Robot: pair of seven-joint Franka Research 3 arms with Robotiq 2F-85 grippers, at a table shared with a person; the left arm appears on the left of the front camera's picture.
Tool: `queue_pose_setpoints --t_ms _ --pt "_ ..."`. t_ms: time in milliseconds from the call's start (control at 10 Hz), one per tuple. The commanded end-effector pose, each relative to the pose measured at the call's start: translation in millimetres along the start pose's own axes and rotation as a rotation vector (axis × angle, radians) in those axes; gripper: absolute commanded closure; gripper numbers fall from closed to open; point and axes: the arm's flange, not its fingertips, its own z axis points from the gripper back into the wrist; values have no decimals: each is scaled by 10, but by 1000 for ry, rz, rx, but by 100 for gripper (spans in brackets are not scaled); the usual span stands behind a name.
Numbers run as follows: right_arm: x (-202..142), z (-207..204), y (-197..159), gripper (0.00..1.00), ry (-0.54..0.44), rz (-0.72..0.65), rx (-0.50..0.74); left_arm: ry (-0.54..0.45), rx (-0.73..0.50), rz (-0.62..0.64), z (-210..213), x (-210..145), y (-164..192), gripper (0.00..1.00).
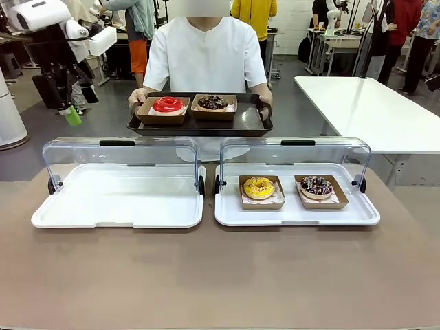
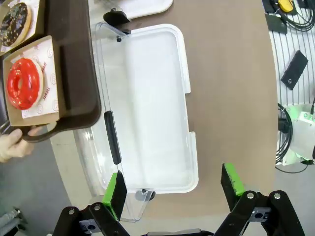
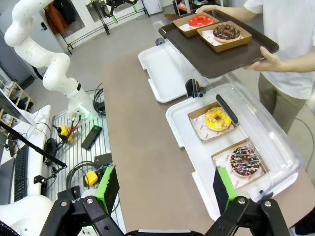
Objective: Provide the desired donut to the person.
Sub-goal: Place the picked Paper togo box onto the Handle tray extended by the person.
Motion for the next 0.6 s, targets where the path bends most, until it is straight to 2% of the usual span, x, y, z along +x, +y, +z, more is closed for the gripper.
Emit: queue_pose_setpoints --t_ms 0,200,500 --pt "4 -7 6 0 -7 6 7 -56 10 -2 -32 -74 -97 0" --pt "4 -7 6 0 -7 6 7 -11 -2 10 0 -36 -5 0" --pt "4 -7 6 0 -7 6 7 -11 -2 10 0 -36 -5 0"
